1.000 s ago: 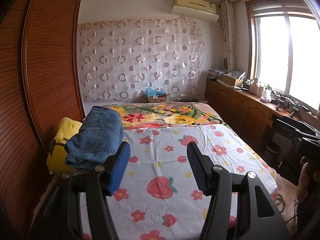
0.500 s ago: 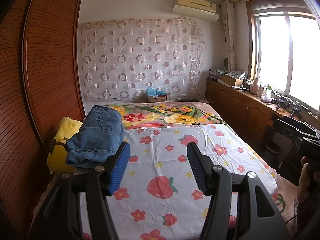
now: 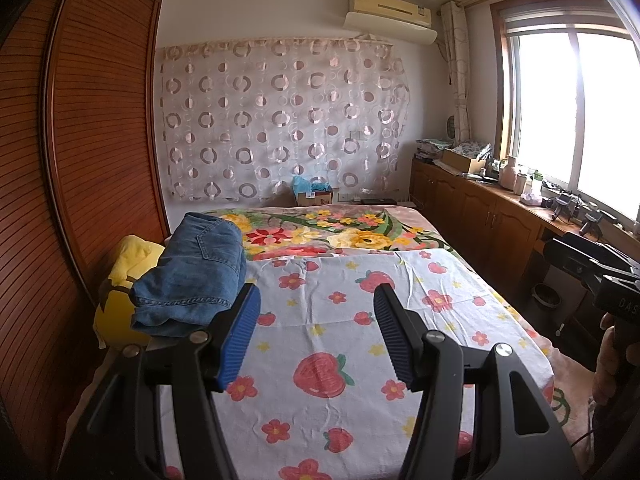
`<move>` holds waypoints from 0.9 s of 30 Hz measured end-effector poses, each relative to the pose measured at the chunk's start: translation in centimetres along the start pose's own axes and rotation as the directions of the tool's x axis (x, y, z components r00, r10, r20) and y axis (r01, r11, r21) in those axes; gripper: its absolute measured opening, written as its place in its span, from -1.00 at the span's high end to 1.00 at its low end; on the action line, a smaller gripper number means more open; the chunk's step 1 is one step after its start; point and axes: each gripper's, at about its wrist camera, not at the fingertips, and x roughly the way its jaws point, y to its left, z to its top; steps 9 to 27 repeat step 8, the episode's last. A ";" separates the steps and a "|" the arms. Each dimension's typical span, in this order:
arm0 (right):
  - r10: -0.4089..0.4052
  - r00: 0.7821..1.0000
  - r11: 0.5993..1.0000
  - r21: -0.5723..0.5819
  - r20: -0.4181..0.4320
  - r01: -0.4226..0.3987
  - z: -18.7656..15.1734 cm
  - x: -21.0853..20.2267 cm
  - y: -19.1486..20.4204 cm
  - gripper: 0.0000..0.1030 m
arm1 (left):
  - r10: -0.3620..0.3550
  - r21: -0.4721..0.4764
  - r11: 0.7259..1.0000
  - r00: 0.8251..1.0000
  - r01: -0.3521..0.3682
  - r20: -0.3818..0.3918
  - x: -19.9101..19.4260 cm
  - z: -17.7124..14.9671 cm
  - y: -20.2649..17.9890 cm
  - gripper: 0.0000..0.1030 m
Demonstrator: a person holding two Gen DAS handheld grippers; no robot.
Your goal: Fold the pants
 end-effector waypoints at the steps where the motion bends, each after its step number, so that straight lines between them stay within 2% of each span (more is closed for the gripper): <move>1: 0.001 1.000 1.000 0.000 0.000 -0.001 0.0 0.0 0.0 -0.67 | 0.000 0.001 1.000 1.000 0.000 0.000 0.0 0.0 0.0 -0.14; 27: 0.000 1.000 1.000 -0.001 0.000 0.000 -0.1 0.0 0.0 -0.67 | 0.001 0.000 1.000 1.000 -0.001 0.000 0.0 0.0 0.0 -0.14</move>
